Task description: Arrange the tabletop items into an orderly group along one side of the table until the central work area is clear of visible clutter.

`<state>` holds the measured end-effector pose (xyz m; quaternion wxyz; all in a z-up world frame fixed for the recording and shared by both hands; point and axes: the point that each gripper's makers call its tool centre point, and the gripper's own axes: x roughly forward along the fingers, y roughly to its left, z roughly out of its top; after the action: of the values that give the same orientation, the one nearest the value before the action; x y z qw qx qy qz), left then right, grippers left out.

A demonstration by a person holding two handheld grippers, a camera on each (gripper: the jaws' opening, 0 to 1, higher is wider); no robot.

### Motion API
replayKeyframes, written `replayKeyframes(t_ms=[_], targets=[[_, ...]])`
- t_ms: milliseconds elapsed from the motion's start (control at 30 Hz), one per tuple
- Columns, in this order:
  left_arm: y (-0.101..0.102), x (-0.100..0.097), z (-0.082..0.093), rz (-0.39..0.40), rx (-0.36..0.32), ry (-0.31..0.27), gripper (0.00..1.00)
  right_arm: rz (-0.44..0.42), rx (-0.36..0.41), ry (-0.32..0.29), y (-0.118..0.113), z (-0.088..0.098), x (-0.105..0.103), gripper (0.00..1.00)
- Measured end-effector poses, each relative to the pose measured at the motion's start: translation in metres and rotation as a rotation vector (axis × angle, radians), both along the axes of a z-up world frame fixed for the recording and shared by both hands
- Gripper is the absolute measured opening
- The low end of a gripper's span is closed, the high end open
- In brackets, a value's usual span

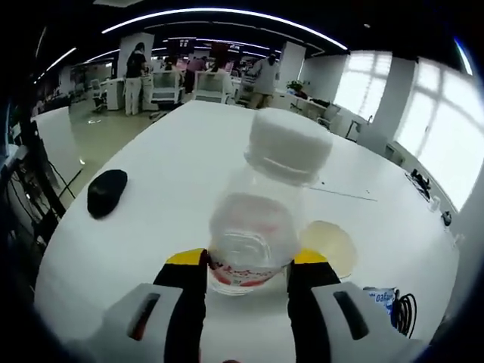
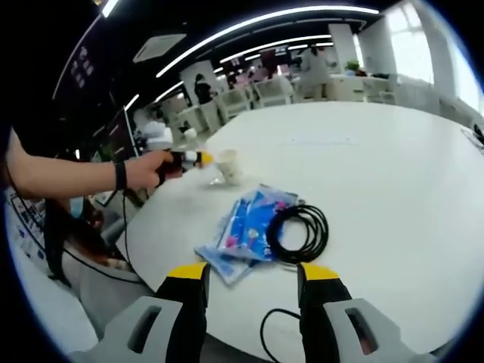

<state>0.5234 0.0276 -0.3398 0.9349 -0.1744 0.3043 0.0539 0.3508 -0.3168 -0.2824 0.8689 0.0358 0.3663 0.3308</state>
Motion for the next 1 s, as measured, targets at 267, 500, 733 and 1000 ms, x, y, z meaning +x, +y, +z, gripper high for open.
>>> replayKeyframes(t_ms=[267,500,733,1000], targets=[[-0.001,0.001,0.012,-0.03,-0.047,-0.049,0.5,-0.008,0.015,-0.016,0.001,0.004,0.0,0.47],[0.001,0.003,0.024,-0.05,-0.027,-0.084,0.48,-0.02,0.03,-0.026,-0.001,0.007,-0.005,0.46],[0.007,0.009,0.034,-0.077,0.018,-0.092,0.41,-0.042,0.028,-0.03,-0.01,0.009,-0.015,0.46],[0.002,0.01,0.033,-0.094,0.006,-0.083,0.36,-0.065,0.021,-0.04,-0.017,0.012,-0.017,0.46]])
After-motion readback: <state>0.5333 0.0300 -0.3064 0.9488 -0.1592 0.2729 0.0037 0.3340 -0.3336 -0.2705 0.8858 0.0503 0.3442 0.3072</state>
